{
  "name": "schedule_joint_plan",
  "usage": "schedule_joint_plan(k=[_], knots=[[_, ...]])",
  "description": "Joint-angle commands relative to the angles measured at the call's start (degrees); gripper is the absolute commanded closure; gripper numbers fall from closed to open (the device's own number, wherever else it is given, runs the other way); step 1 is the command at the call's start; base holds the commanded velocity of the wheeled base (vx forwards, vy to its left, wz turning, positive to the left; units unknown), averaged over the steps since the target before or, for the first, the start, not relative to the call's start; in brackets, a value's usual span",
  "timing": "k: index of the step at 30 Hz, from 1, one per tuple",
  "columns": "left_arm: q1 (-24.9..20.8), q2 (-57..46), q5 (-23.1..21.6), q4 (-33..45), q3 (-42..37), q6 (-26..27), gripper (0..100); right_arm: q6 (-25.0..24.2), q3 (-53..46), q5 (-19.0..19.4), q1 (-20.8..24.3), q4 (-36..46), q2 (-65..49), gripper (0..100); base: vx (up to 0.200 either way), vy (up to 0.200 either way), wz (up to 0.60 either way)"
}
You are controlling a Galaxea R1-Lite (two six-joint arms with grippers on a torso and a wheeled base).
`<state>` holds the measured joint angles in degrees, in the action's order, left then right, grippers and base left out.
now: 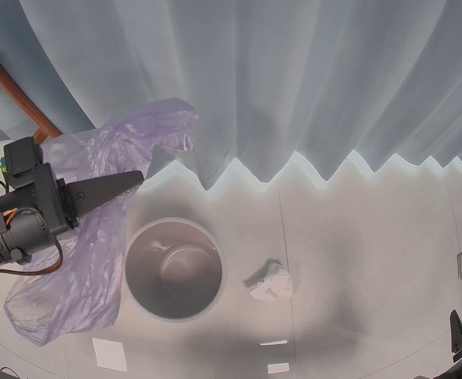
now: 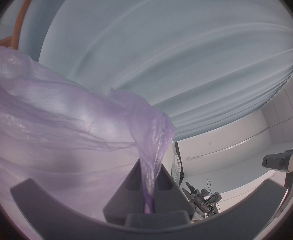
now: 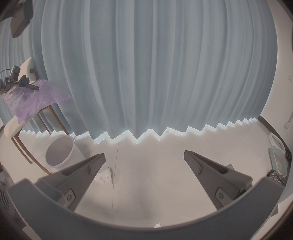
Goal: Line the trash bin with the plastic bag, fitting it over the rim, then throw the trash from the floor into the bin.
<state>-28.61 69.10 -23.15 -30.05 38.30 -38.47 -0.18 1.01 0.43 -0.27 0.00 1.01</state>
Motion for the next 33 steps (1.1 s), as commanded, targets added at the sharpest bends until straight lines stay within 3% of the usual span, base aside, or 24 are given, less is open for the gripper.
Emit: schedule_joint_plan(k=[1,7,18,33], knots=[[-0.04,2.80,-0.14,-4.75,-0.77,-0.37,100,0.09,-1.01,0.01,0.00,0.00,-1.01,0,0.000,0.000,0.00],[-0.74,3.50,-0.23,-10.12,-2.36,-0.29,100,0.01,-1.01,0.01,0.00,0.00,-1.01,0,0.000,0.000,0.00],[-5.93,2.89,-0.23,-10.56,-3.50,0.07,100,0.09,-1.01,0.01,0.00,0.00,-1.01,0,0.000,0.000,0.00],[-5.75,3.24,0.03,-10.29,-7.63,1.91,100,0.01,-1.01,0.01,0.00,0.00,-1.01,0,0.000,0.000,0.00]])
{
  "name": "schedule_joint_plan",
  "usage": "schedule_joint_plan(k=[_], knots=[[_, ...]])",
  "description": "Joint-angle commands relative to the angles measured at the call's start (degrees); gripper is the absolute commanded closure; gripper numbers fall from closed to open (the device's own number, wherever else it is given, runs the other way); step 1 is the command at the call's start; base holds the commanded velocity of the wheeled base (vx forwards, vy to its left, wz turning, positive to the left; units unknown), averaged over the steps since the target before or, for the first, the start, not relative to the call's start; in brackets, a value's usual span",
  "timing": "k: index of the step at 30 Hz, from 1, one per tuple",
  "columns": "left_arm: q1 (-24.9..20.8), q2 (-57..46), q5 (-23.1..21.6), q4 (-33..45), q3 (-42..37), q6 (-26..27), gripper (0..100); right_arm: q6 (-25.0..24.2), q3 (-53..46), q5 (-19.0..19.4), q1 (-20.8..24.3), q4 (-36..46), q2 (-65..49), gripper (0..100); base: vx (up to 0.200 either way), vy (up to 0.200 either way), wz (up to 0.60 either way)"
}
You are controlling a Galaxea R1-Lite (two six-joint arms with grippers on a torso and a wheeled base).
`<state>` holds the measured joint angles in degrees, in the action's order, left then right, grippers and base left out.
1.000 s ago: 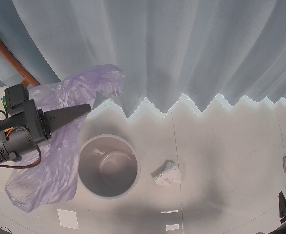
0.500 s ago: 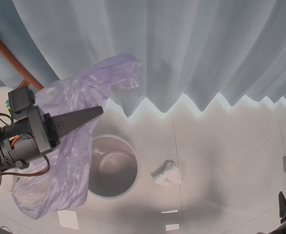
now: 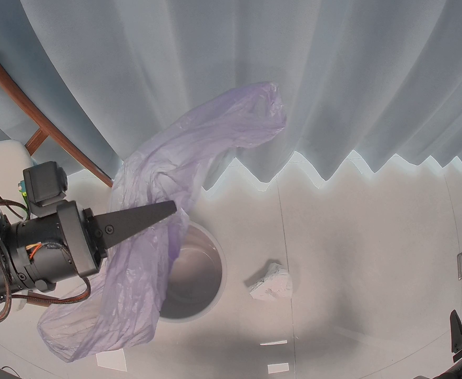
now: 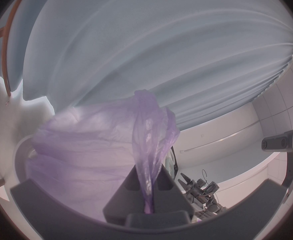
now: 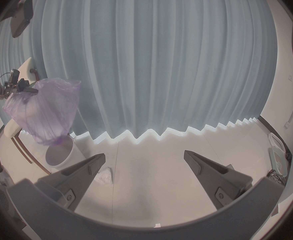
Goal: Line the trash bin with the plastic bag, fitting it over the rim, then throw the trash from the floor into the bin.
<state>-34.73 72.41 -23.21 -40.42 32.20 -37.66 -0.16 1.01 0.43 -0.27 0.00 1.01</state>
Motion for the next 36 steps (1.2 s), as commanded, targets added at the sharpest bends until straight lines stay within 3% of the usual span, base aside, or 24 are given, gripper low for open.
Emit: schedule_joint_plan(k=[1,6,23,36], knots=[[0.45,-0.08,0.10,-0.01,-2.22,1.80,100,0.07,-1.01,0.01,0.00,0.00,-1.01,0,0.000,0.000,0.00],[1.33,0.01,0.36,0.52,-4.95,5.23,100,-0.02,-1.01,0.01,0.00,0.00,-1.01,0,0.000,0.000,0.00],[5.73,2.91,0.18,-0.27,-4.60,5.40,100,-0.02,-1.01,0.01,0.00,0.00,-1.01,0,0.000,0.000,0.00],[6.17,4.84,0.36,-1.59,-5.39,5.31,100,-0.02,-1.01,0.01,0.00,0.00,-1.01,0,0.000,0.000,0.00]])
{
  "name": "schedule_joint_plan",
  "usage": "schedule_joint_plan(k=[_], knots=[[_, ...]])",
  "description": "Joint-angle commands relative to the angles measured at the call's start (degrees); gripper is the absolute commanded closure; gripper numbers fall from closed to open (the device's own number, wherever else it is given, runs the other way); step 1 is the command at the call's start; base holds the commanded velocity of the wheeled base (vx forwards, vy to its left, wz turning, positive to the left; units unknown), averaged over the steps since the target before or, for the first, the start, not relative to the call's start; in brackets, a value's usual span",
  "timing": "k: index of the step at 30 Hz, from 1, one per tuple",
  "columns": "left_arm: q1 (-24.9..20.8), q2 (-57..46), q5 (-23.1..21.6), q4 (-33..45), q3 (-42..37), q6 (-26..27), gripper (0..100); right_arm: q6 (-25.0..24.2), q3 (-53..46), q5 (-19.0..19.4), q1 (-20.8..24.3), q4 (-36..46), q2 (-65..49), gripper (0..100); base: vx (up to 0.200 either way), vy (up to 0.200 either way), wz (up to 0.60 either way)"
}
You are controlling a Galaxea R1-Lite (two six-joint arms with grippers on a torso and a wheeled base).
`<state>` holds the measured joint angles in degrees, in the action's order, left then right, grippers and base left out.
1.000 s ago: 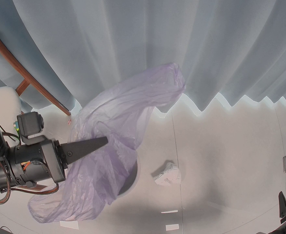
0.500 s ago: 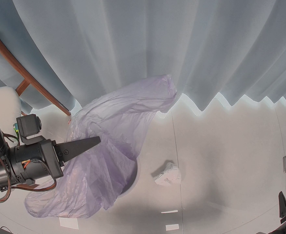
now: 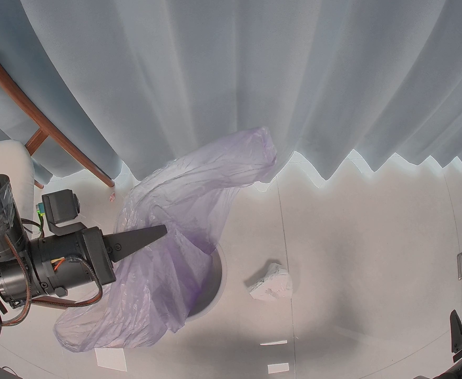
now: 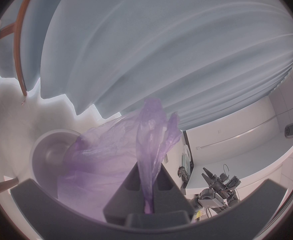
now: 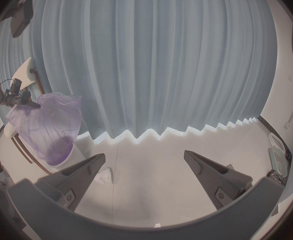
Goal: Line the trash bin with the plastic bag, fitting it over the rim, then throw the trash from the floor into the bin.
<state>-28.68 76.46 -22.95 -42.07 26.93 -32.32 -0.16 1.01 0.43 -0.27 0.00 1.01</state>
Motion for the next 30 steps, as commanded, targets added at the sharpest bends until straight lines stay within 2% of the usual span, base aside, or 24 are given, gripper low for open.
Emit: schedule_joint_plan(k=[1,30], knots=[[0.12,0.80,0.10,-0.03,-0.30,-0.03,100,-0.02,-1.01,-0.08,0.00,0.00,-1.01,0,0.000,0.000,0.00],[2.23,6.07,0.02,-1.17,-0.83,0.33,100,-0.02,-1.01,0.01,0.00,0.00,-1.01,0,0.000,0.000,0.00]])
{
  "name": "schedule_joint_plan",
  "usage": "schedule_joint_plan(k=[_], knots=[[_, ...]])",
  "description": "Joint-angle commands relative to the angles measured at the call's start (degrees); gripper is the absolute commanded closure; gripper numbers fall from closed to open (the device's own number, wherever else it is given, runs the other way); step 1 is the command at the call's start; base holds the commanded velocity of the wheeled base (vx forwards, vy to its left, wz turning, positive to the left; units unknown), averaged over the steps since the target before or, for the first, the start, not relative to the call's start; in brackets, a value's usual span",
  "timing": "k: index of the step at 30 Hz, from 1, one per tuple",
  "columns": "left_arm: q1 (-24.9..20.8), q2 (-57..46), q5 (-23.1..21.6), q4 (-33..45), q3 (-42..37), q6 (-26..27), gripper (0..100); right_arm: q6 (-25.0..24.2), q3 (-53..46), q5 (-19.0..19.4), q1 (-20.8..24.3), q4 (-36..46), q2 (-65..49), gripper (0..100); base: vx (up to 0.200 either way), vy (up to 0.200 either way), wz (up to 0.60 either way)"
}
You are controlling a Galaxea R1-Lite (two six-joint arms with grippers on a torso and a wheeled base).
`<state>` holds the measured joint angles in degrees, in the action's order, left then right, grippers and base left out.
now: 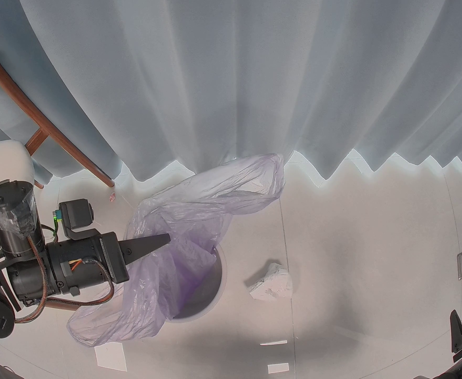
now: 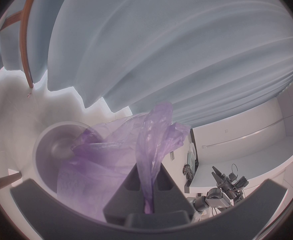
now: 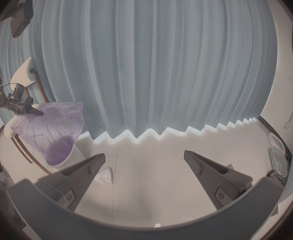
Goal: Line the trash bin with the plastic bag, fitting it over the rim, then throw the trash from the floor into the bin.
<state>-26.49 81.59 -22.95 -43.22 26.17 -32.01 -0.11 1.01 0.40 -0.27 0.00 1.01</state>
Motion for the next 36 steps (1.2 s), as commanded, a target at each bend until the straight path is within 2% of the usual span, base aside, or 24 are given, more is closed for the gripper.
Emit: schedule_joint_plan(k=[1,21,28,36], knots=[[0.04,0.94,0.02,-0.03,-0.16,0.02,100,0.02,-1.01,0.04,0.00,0.00,-1.01,0,0.000,0.000,0.00],[2.23,1.82,-0.16,-0.03,-2.00,0.37,100,0.02,-1.01,0.04,0.00,0.00,-1.01,0,0.000,0.000,0.00],[2.23,1.82,0.02,-0.11,-3.23,4.06,100,0.02,-1.01,0.04,0.00,0.00,-1.01,0,0.000,0.000,0.00],[2.67,1.82,-0.16,-0.11,-3.23,4.15,100,-0.07,-1.01,0.04,0.00,0.00,-1.01,0,0.000,0.000,0.00]])
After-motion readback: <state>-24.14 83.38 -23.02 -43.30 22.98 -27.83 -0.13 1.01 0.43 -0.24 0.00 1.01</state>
